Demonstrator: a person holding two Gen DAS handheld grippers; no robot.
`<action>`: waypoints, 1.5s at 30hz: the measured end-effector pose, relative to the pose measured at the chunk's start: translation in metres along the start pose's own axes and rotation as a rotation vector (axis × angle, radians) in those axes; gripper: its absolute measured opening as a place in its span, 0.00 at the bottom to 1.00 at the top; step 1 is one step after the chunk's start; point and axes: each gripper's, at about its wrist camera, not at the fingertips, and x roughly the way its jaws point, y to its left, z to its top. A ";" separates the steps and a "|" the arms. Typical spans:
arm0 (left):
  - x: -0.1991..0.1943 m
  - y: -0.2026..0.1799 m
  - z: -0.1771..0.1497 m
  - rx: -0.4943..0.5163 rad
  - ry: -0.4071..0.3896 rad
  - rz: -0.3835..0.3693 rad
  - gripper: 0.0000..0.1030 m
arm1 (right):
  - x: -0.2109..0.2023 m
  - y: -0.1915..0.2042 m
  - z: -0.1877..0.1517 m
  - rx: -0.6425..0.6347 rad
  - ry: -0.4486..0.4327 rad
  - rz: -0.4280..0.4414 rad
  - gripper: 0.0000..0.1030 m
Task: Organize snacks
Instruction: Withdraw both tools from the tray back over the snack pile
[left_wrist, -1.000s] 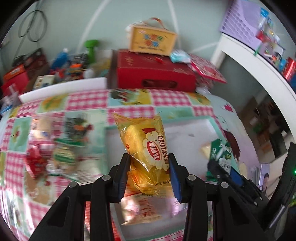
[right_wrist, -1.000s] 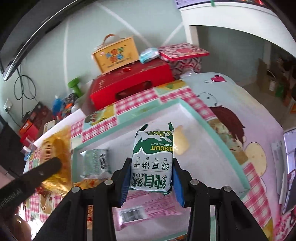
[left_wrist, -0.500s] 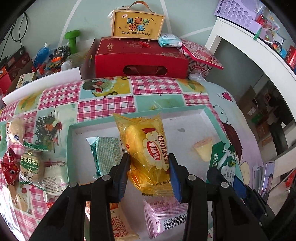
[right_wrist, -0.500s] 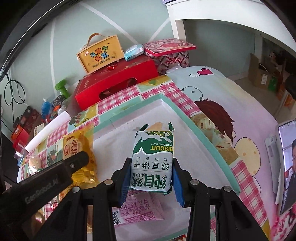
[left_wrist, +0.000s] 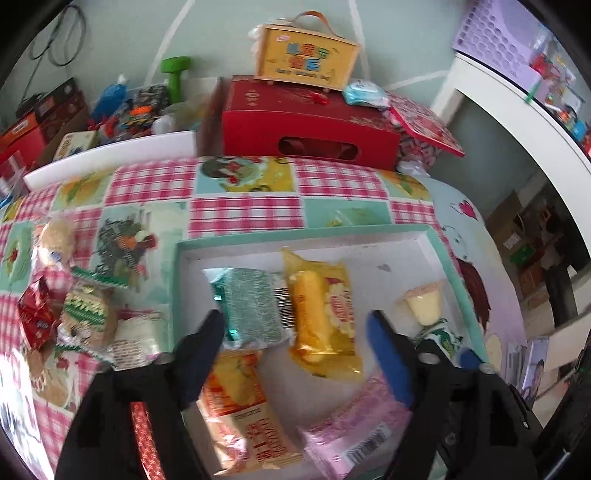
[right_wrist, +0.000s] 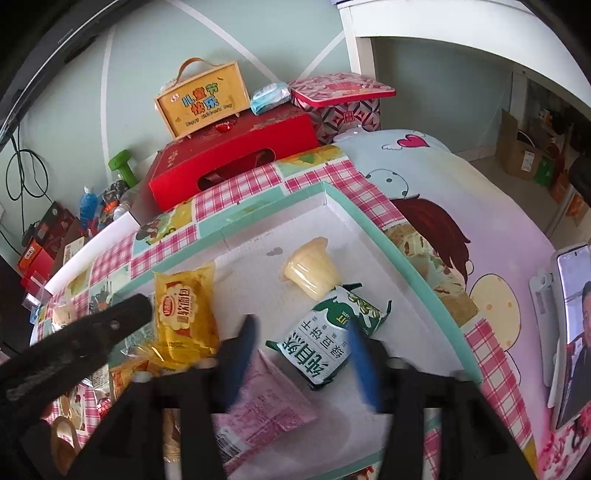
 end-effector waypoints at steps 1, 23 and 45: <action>-0.001 0.005 0.000 -0.015 -0.002 0.018 0.80 | 0.000 0.000 0.000 0.000 -0.001 -0.001 0.83; -0.060 0.091 -0.027 -0.182 -0.070 0.307 0.91 | -0.027 0.028 -0.001 -0.110 -0.039 0.018 1.00; -0.091 0.179 -0.077 -0.145 -0.042 0.439 0.91 | -0.037 0.101 -0.047 -0.279 0.049 0.050 1.00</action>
